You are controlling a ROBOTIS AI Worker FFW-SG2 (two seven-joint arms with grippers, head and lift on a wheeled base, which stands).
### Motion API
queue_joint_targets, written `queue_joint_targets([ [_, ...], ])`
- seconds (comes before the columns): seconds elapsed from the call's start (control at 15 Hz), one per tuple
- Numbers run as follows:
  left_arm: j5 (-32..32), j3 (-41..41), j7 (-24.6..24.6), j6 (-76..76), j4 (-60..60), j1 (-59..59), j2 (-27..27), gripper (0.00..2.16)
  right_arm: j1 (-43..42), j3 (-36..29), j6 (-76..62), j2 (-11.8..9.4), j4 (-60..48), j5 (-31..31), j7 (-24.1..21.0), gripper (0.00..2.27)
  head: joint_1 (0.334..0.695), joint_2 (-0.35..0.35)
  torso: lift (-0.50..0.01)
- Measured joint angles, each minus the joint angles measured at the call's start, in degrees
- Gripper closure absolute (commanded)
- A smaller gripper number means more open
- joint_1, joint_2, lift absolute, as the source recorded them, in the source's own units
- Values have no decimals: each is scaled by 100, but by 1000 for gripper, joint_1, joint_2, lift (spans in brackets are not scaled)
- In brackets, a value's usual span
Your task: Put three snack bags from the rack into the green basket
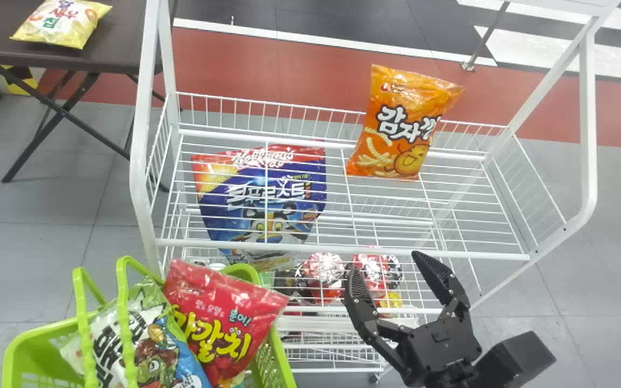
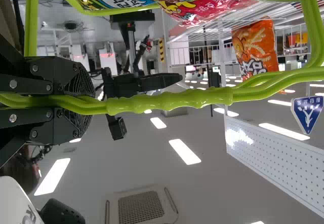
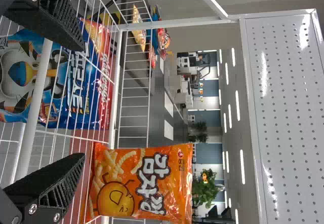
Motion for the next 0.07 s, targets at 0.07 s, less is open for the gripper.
queue_joint_targets([
  [0.07,-6,-1,0,0,5,0,-2,2148,-2,-9,-1,0,8,-2,0,63,695,-211,0],
])
